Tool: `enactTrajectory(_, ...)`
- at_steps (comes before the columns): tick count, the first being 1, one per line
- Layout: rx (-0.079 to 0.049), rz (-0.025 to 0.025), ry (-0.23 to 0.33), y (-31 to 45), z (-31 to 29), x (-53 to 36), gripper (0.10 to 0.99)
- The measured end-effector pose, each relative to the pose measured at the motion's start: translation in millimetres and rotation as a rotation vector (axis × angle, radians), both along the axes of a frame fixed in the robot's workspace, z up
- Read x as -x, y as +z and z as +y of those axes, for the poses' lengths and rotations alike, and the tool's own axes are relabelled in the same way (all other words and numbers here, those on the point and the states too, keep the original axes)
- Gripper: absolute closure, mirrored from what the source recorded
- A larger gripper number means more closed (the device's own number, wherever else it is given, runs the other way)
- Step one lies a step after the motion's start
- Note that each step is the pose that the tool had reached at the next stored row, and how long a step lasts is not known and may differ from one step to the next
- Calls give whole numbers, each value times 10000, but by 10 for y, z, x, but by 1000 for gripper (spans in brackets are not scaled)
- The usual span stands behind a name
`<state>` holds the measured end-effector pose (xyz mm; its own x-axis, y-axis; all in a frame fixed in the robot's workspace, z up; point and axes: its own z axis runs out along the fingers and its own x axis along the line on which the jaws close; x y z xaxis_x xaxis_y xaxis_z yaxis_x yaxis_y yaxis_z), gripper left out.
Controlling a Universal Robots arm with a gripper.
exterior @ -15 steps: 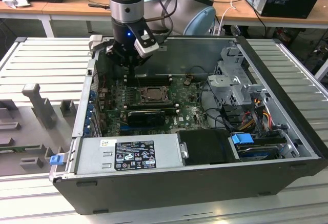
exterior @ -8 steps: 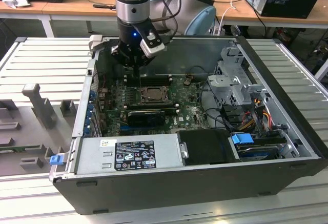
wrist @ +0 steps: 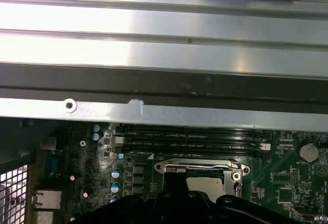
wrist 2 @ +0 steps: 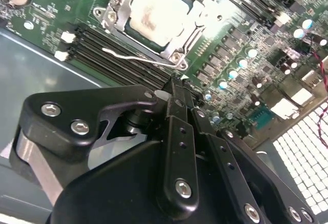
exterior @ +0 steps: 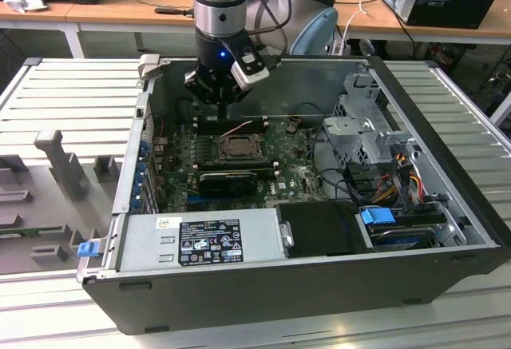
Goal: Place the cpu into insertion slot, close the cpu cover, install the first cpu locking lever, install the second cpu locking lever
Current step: 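Install the first cpu locking lever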
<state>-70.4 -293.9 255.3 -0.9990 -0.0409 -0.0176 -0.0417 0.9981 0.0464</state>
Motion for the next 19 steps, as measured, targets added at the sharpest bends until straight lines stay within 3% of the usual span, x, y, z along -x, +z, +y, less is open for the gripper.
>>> enactTrajectory(10,-18,-1,1,-8,0,-145,980)
enactTrajectory(12,-329,0,-1,-10,-3,-164,980)
enactTrajectory(13,-399,-1,2,-12,-5,-167,980)
enactTrajectory(14,-463,-4,14,-22,-7,-172,980)
enactTrajectory(18,-476,1,33,-55,-8,-182,980)
enactTrajectory(19,-618,2,39,-57,-8,-185,980)
